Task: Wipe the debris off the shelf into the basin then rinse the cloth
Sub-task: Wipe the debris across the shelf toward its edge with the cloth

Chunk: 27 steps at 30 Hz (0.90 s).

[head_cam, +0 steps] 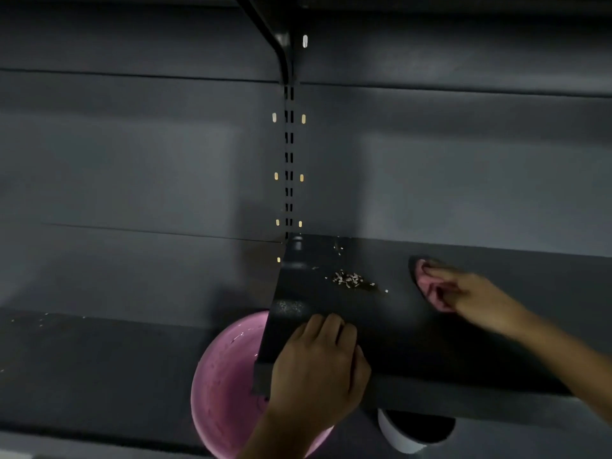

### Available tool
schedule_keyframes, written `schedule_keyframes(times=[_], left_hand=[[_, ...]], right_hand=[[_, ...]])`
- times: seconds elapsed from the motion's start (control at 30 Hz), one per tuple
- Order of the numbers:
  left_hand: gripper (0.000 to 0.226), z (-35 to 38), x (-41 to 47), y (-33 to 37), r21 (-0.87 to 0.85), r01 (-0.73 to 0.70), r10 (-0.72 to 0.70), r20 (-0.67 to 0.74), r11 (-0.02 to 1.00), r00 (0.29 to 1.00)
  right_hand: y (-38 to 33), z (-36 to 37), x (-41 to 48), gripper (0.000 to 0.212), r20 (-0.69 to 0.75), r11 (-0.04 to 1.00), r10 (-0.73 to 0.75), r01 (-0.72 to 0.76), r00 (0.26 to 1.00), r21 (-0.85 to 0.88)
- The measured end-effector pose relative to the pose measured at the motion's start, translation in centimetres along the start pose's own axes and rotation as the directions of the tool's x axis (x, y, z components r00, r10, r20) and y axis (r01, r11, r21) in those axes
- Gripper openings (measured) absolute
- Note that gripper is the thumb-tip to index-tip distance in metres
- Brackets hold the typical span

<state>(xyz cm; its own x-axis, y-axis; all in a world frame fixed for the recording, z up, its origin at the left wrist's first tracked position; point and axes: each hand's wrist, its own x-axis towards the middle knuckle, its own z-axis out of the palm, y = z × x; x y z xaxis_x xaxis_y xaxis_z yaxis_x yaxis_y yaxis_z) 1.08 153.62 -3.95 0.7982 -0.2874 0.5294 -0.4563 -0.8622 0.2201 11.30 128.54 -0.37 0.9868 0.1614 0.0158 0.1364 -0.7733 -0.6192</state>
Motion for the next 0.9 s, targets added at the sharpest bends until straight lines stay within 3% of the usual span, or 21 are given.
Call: schedule_keyframes(times=[0.07, 0.3, 0.37, 0.47, 0.53, 0.63, 0.8, 0.9], left_hand=[[0.022, -0.1, 0.0, 0.0, 0.002, 0.002, -0.002, 0.004, 1.000, 1.000], [0.023, -0.4, -0.1, -0.1, 0.011, -0.011, 0.011, 0.026, 1.000, 1.000], [0.023, -0.4, -0.2, -0.2, -0.001, -0.016, 0.016, 0.029, 1.000, 0.999], [0.021, -0.5, 0.0, -0.1, -0.007, -0.015, 0.015, 0.018, 1.000, 1.000], [0.019, -0.5, 0.0, -0.1, -0.003, -0.026, 0.026, 0.013, 1.000, 1.000], [0.020, -0.5, 0.1, -0.2, 0.004, -0.031, 0.030, 0.022, 1.000, 0.999], [0.020, -0.4, 0.2, -0.4, 0.025, -0.037, 0.036, 0.033, 0.999, 0.999], [0.021, -0.3, 0.0, -0.3, 0.025, -0.050, 0.050, 0.025, 0.998, 0.998]], right_hand=[[-1.2, 1.9, -0.5, 0.044, -0.057, 0.997, -0.051, 0.047, 0.997, -0.056], [-8.6, 8.0, 1.5, 0.030, 0.007, 0.948, -0.291, 0.287, 0.957, 0.137], [-8.9, 7.2, 2.9, 0.027, -0.126, 0.940, -0.244, 0.266, 0.962, 0.212], [-7.6, 4.1, 6.0, 0.031, -0.296, 0.953, -0.292, 0.304, 0.910, -0.004], [-6.9, 2.6, 8.0, 0.036, -0.268, 0.925, -0.377, 0.343, 0.887, -0.165], [-5.8, 3.1, 10.6, 0.037, -0.135, 0.872, -0.452, 0.406, 0.881, -0.273], [-5.6, 7.2, 12.6, 0.038, -0.057, 0.926, -0.372, 0.365, 0.927, -0.102], [-6.4, 5.4, 12.9, 0.024, 0.008, 0.925, -0.357, 0.355, 0.934, -0.135]])
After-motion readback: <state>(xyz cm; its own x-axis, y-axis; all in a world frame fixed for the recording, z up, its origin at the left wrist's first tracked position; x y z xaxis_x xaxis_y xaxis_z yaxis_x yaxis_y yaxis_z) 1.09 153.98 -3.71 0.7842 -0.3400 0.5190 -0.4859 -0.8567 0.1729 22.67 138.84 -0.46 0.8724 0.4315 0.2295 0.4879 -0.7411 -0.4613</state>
